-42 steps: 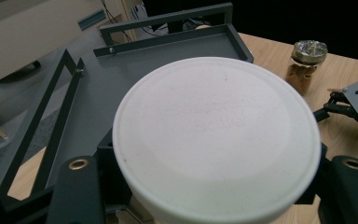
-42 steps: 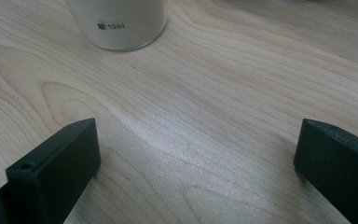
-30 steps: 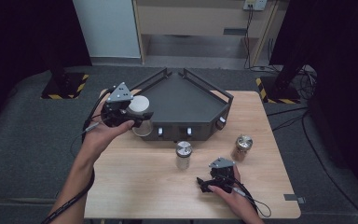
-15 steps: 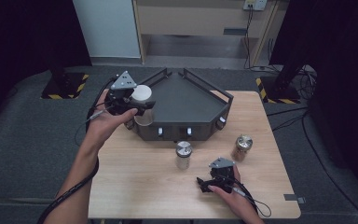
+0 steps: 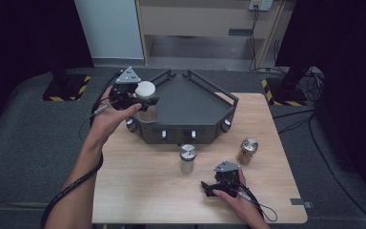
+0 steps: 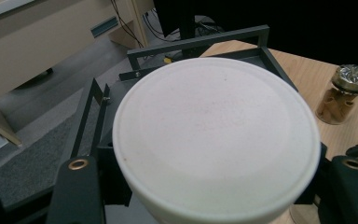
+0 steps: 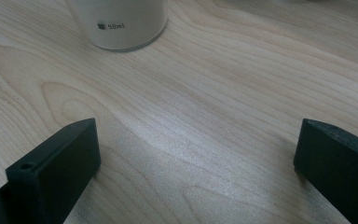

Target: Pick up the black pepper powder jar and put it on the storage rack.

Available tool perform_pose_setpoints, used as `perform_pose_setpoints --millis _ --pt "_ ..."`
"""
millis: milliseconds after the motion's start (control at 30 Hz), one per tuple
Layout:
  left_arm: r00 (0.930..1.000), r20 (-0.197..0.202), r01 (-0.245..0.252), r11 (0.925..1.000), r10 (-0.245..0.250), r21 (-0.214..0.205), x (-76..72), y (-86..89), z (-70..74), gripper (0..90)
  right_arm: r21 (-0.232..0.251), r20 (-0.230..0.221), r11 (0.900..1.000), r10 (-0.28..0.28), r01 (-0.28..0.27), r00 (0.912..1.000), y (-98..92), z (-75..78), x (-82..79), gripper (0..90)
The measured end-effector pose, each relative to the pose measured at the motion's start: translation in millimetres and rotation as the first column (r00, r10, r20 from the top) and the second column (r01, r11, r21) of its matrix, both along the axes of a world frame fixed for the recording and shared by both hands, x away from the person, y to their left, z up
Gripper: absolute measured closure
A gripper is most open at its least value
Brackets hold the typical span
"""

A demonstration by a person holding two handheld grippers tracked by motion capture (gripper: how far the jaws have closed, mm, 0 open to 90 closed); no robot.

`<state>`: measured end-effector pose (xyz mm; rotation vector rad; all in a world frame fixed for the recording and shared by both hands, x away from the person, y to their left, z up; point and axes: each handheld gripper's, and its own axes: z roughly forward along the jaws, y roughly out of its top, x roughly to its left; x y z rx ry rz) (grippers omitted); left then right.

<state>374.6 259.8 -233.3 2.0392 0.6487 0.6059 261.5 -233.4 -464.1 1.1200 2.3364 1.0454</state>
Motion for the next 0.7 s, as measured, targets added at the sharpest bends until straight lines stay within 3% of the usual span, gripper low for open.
perform_pose_setpoints --millis 367,700 --pt "0.9994 -0.035 -0.009 0.9999 0.009 0.006 30.2 -2.5 -9.0 32.6 0.000 0.003 1.0000 0.001 -0.001 1.0000 -0.1 -0.2 0.0 0.4" --pt "0.9981 -0.061 -0.003 0.9999 0.004 0.015 46.1 -6.8 -20.9 32.7 0.000 0.002 1.0000 0.002 -0.002 1.0000 -0.2 -0.2 0.0 0.4"
